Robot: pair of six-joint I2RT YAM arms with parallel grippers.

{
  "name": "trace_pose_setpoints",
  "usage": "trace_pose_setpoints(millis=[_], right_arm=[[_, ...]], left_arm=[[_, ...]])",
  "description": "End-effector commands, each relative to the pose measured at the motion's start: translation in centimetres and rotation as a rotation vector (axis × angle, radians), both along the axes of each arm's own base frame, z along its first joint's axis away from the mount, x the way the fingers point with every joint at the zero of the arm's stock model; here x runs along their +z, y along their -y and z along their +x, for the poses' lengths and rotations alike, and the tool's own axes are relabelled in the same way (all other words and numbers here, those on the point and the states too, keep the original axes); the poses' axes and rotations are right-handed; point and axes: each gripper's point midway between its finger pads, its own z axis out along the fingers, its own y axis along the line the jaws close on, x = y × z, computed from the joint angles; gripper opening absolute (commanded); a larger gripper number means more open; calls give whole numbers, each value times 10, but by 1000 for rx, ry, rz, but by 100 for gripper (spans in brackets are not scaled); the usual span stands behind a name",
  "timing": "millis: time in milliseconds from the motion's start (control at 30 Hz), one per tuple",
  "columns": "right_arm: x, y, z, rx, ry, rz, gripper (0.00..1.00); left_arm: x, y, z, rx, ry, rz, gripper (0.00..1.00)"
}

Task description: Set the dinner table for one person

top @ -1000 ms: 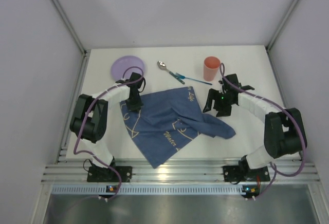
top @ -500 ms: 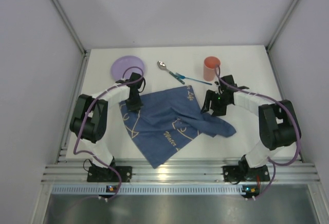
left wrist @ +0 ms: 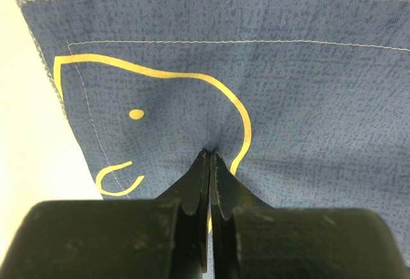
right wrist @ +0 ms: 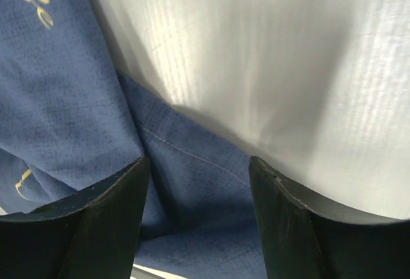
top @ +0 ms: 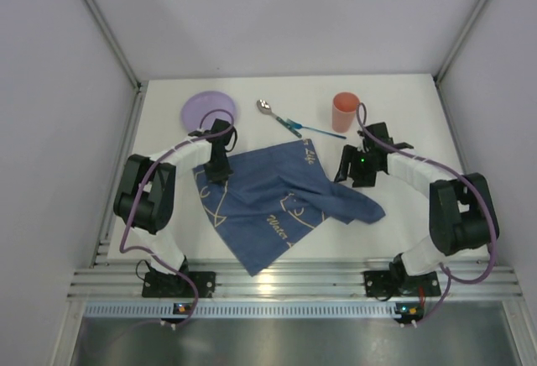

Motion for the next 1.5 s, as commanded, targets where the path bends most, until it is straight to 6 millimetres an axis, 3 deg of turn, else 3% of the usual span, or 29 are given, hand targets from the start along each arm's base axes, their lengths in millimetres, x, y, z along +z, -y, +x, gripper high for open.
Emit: trace_pose_setpoints(millis=[0, 167, 333, 433, 467, 500, 600, 633, 667, 700, 733, 833, 933, 1067, 1200, 1467], right_arm=[[-10, -14, -6, 64, -2, -50, 64], [-28, -19, -14, 82, -42, -132, 62], [-42, -7, -12, 62, -70, -202, 56], [-26, -8, -8, 54, -43, -164, 64], [-6, -9, -2, 46, 6, -140, 71], [4, -5, -3, 32, 18, -144, 75], [51, 7, 6, -28, 114, -127, 87], [57, 14, 1, -41, 105, -131, 91], [73, 21, 4, -68, 138, -122, 95], [75, 26, 1, -84, 130, -135, 100], [77, 32, -5, -97, 107, -145, 100], [72, 43, -18, -151, 59, -142, 100], [53, 51, -38, -192, -14, -119, 100], [37, 63, -50, -217, -59, -116, 100], [30, 70, -53, -230, -73, -114, 100], [13, 80, -55, -227, -109, -142, 100]], left_arm=[[-6, -11, -13, 7, -53, 38, 0], [-7, -11, -12, 2, -56, 37, 0], [-4, -12, -15, -8, -67, 44, 0], [32, -6, -7, -68, 8, 103, 0], [52, 1, 0, -90, 58, 117, 0], [74, 6, 0, -111, 110, 120, 11], [106, 44, -18, -221, 168, 84, 35], [109, 66, -35, -255, 158, 53, 52], [109, 75, -47, -274, 147, 45, 58], [109, 78, -64, -288, 117, 45, 62], [106, 91, -81, -285, 101, 25, 68], [84, 94, -134, -253, -26, -35, 69], [51, 81, -194, -209, -170, -81, 69], [33, 79, -247, -204, -268, -117, 72], [14, 98, -270, -211, -272, -169, 73], [-18, 135, -244, -207, -165, -243, 74]])
